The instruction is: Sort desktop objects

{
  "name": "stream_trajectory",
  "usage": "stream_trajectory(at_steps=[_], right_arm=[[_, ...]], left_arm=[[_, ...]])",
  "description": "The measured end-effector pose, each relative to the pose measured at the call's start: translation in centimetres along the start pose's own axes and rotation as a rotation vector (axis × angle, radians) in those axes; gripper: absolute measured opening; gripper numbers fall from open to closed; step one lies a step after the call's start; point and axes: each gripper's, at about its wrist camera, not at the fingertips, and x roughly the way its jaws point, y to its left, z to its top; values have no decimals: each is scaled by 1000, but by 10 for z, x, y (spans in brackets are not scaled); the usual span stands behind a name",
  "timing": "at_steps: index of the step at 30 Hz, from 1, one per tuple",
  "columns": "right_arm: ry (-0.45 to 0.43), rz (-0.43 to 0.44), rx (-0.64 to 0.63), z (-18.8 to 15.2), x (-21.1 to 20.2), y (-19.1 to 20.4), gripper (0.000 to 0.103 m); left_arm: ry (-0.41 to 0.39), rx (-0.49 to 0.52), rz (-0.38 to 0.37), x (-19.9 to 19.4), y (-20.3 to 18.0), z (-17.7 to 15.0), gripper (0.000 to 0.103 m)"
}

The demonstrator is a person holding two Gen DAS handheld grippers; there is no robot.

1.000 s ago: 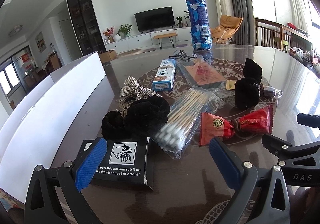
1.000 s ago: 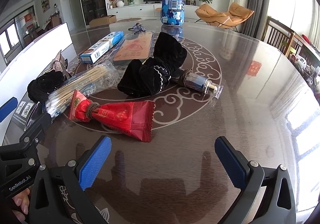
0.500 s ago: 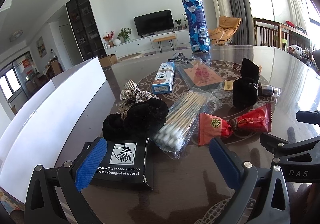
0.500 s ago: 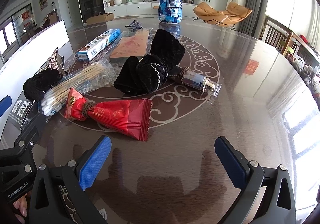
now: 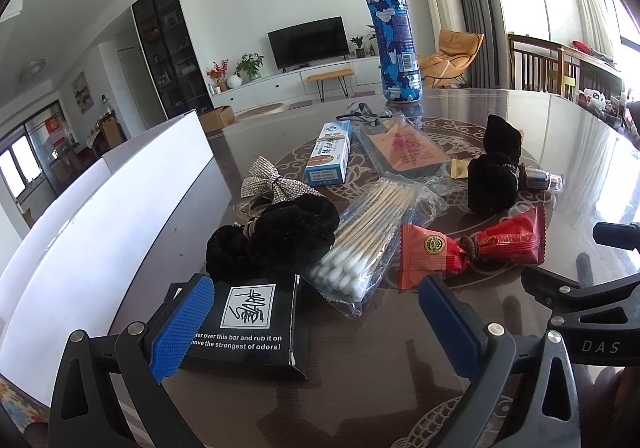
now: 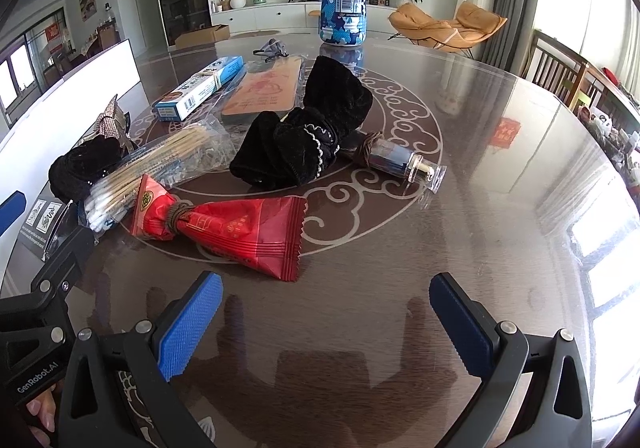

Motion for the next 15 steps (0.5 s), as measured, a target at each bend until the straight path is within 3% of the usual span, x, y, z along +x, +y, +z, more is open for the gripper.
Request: stream_trajectory(at_steps=[11,15], right_arm=[[10,-5,-11,1,2,1,103],[18,-3,-17,0,4,3,103]], left_arm=[[-17,6,-3,-3,-1,-1,103],[32,-44,-34,-2,11,-1,103]])
